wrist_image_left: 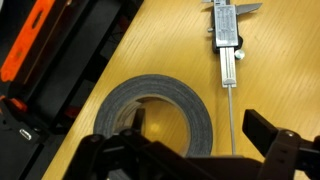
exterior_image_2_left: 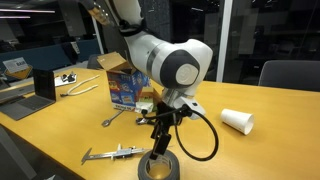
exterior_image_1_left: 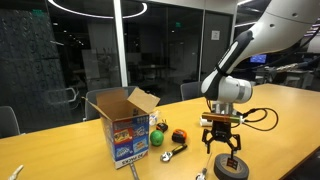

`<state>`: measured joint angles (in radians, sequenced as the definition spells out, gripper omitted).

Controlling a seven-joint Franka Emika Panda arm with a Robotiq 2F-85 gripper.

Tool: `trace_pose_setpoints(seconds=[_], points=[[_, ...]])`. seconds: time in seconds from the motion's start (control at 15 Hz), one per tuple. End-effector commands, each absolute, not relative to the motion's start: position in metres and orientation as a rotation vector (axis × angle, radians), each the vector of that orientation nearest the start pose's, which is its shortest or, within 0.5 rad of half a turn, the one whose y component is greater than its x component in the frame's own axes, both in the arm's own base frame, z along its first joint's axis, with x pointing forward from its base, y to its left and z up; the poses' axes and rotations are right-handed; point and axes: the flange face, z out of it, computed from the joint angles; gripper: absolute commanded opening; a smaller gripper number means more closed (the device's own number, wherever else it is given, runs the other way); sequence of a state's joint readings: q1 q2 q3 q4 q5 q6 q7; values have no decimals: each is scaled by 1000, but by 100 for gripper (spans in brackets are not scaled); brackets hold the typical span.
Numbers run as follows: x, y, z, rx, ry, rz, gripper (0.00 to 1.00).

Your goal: Put the black tape in the box

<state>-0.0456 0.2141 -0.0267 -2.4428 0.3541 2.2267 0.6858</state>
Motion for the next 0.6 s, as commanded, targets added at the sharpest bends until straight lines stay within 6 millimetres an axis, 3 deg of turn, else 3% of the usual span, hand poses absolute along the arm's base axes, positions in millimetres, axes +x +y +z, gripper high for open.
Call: trace_pose_setpoints(seconds=[0.0,0.33,0.53], points=[[444,-25,186,-2582,1462,654,100],[457,-34,174,-2624,1427,593,100],[458,-42,152,-2629,1424,614,100]])
